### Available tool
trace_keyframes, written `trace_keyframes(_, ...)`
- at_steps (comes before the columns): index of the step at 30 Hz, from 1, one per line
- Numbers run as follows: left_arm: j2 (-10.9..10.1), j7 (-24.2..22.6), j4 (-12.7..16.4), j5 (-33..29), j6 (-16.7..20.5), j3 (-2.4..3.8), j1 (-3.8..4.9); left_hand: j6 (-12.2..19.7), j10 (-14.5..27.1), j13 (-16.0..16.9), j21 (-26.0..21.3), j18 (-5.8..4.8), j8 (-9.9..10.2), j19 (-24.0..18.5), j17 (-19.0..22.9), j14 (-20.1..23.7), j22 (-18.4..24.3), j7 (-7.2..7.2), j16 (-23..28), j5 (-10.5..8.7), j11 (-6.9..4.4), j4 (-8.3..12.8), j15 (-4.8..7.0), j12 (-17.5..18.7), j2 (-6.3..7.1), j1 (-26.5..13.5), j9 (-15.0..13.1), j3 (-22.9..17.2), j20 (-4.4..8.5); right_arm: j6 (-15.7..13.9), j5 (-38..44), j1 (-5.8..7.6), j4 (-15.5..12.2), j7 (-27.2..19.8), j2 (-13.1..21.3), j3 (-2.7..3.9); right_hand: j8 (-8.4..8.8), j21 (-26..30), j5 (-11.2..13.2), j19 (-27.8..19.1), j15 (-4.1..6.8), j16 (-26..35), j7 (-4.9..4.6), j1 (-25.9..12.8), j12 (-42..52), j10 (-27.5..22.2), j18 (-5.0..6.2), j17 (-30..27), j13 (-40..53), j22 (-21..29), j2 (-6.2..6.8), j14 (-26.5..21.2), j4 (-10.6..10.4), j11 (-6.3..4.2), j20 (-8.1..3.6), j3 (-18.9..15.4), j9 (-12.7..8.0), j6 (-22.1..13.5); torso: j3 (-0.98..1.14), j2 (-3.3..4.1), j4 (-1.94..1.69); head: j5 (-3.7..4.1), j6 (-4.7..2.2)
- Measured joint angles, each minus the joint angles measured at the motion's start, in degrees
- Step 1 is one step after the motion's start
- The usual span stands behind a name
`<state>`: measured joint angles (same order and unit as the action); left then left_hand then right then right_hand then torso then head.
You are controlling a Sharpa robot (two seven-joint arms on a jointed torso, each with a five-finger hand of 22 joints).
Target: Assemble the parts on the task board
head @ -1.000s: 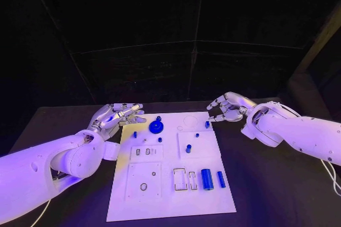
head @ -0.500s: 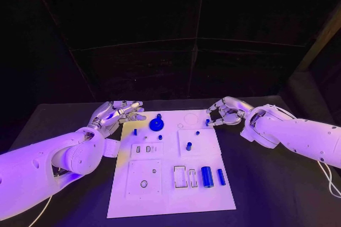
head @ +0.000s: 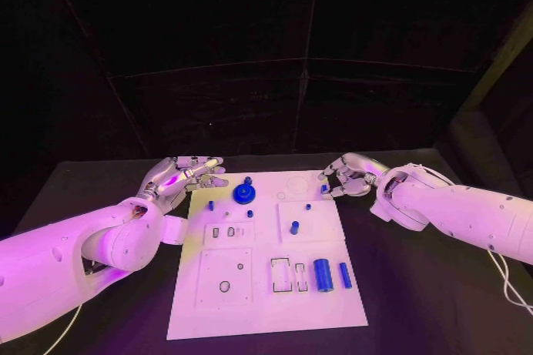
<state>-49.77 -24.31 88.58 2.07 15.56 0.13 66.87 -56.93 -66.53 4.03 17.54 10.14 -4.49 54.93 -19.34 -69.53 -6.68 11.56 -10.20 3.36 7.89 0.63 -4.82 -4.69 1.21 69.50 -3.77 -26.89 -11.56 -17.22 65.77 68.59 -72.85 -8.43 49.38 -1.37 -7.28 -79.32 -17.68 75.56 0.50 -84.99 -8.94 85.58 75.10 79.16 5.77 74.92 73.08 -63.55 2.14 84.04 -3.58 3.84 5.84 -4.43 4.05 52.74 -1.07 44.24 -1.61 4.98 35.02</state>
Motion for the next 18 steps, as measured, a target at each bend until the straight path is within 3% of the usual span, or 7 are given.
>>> trace_keyframes(5, 0.03, 0.00, -0.10, 0.02, -0.01, 0.00, 0.00, 0.00, 0.00, -0.05, 0.00, 0.00, 0.00, 0.00, 0.00, 0.00, 0.01, 0.00, 0.00, 0.00, 0.00, 0.23, 0.00, 0.00, 0.00, 0.00, 0.00, -0.23, 0.00, 0.37, 0.78, -0.22, 0.45, 0.68, -0.47, 0.01, -0.32, 0.00, 1.01, 0.00, -0.01, 0.00, 0.26, 0.90, 0.33, 0.27, 0.00, 0.00, 0.27, -0.09, -0.90, -0.01, 1.46, -0.27, 0.00, 0.99, 0.00, 0.95, -0.01, 0.00, -0.03, 0.02, 0.13)
trace_keyframes(18, 0.11, 0.02, -0.14, 0.04, -0.09, 0.00, 0.00, 0.00, 0.00, -0.05, 0.00, 0.00, 0.00, 0.00, -0.06, 0.00, 0.05, 0.00, 0.00, 0.00, 0.00, 0.48, 0.00, 0.00, 0.00, 0.00, 0.00, -0.48, 0.00, 1.24, 2.87, -0.36, 1.16, 2.36, -0.76, 0.03, -0.32, -0.03, 1.34, 0.22, -0.10, -0.01, 0.27, 1.43, 0.56, 0.27, 0.00, -0.01, 1.59, -0.17, -1.41, -0.10, 1.61, -0.26, -0.22, 1.14, -0.01, 1.35, -0.02, -0.03, -0.03, -0.25, 0.43)
